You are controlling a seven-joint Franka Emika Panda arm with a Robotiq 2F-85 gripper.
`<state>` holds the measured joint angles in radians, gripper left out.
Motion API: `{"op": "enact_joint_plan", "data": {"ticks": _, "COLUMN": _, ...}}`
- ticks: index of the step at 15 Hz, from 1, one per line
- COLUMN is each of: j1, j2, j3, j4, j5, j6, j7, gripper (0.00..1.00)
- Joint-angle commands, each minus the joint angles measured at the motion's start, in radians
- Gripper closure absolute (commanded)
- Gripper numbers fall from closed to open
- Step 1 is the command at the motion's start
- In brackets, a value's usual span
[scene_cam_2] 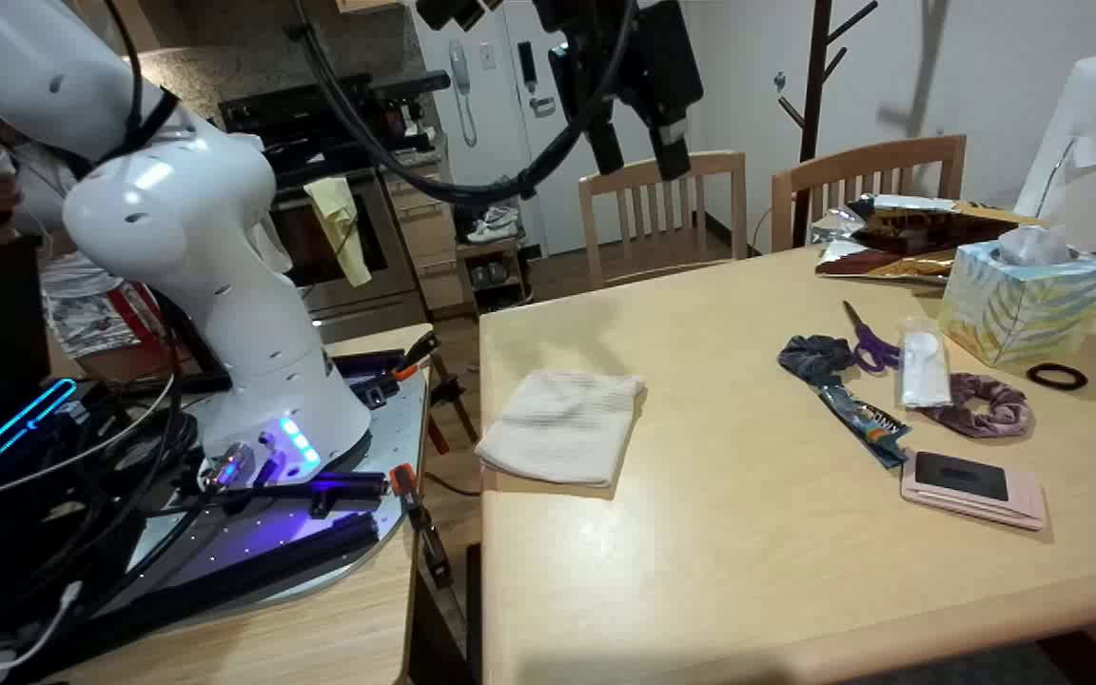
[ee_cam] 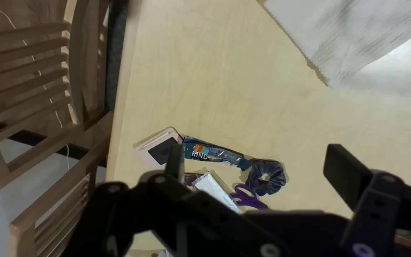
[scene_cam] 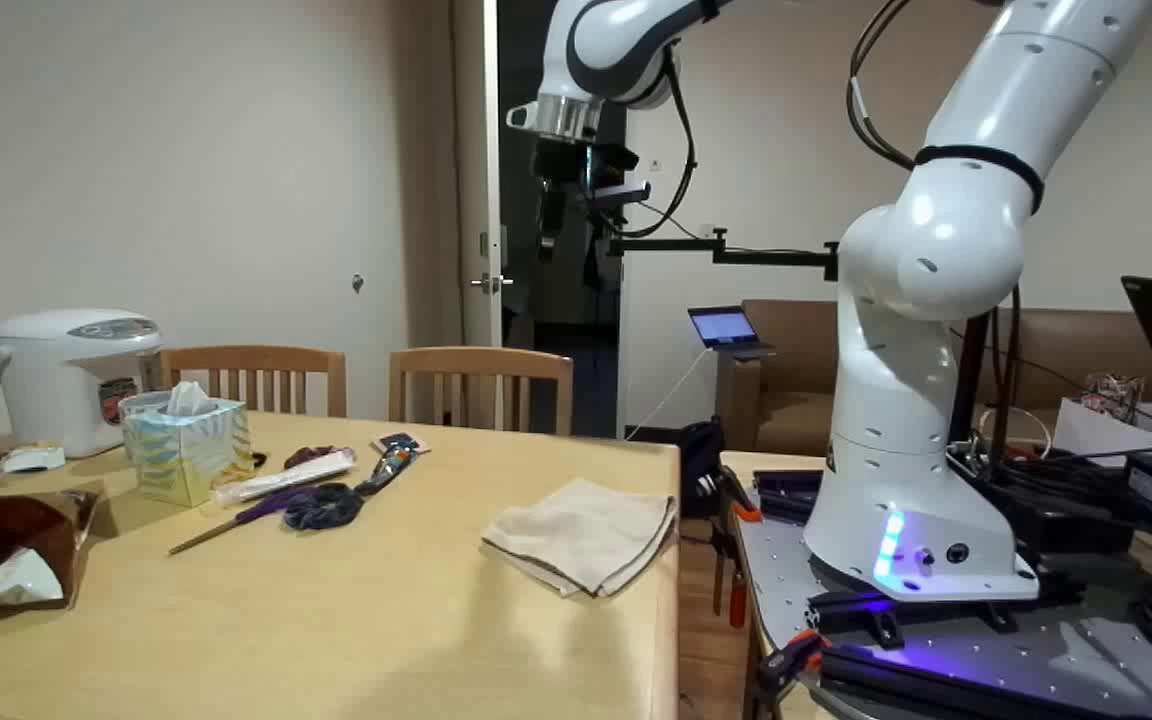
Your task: Move the scrunchie to the back left corner of the table
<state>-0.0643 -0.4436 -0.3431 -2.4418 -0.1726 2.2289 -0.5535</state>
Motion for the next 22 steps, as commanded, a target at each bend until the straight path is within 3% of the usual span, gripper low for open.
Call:
{"op": "enact_joint_plan", "data": {"ticks": 1, "j1": -0.021, "j2": 0.003, "j3": 0.020, "j4": 0.001, "j5": 0.012, "j6": -0.001, "j7": -0.009, "gripper": 0.00}}
{"op": "enact_joint_plan", "data": {"ticks": 18, "j1": -0.020, "j2": 0.006, "j3": 0.018, "j4": 0.000, "j5": 0.014, "j6": 0.001, "j7": -0.014, "gripper": 0.00}}
{"op": "enact_joint_plan", "data": {"ticks": 22, "j1": 0.023, "j2": 0.000, "j3": -0.016, "j4": -0.015, "j5": 0.073, "j6": 0.073, "j7": -0.134, "gripper": 0.00}}
